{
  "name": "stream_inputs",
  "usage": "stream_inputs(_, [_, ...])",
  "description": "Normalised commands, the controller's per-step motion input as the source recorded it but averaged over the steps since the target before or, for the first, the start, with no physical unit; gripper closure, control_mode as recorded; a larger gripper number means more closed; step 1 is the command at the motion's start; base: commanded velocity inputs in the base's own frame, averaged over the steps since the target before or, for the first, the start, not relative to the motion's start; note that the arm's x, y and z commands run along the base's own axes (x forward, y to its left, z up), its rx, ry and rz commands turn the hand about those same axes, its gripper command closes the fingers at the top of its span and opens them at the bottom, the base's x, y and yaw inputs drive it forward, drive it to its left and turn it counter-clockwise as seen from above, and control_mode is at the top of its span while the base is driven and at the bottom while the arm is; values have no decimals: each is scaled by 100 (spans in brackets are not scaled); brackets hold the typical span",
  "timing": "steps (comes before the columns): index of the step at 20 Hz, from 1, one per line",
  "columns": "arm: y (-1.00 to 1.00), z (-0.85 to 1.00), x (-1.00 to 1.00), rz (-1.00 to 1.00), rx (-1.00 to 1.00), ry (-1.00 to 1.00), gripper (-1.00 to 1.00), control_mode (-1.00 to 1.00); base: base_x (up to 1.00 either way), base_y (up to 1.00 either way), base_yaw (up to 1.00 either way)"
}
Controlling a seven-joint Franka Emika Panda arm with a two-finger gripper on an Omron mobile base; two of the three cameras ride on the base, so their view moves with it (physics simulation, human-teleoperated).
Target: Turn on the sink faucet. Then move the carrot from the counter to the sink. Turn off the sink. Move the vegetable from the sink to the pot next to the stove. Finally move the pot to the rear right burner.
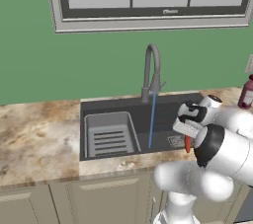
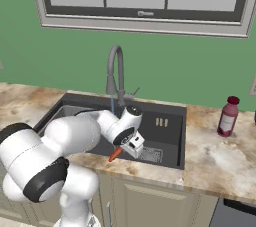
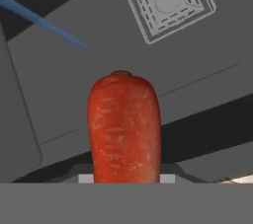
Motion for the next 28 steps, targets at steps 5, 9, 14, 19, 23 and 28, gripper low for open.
stream_inputs(5, [-57,0,85,3,11,2,100,-100,0,0,0])
stream_inputs(9, [-31,-7,66,1,4,6,100,-100,0,0,0])
stream_inputs(14, [-1,-21,46,0,0,0,100,-100,0,0,0])
stream_inputs(19, [1,-33,56,0,-2,3,100,-100,0,0,0])
stream_inputs(23, [7,-51,46,0,-10,3,100,-100,0,0,0])
stream_inputs(28, [0,-33,17,0,-11,2,100,-100,0,0,0])
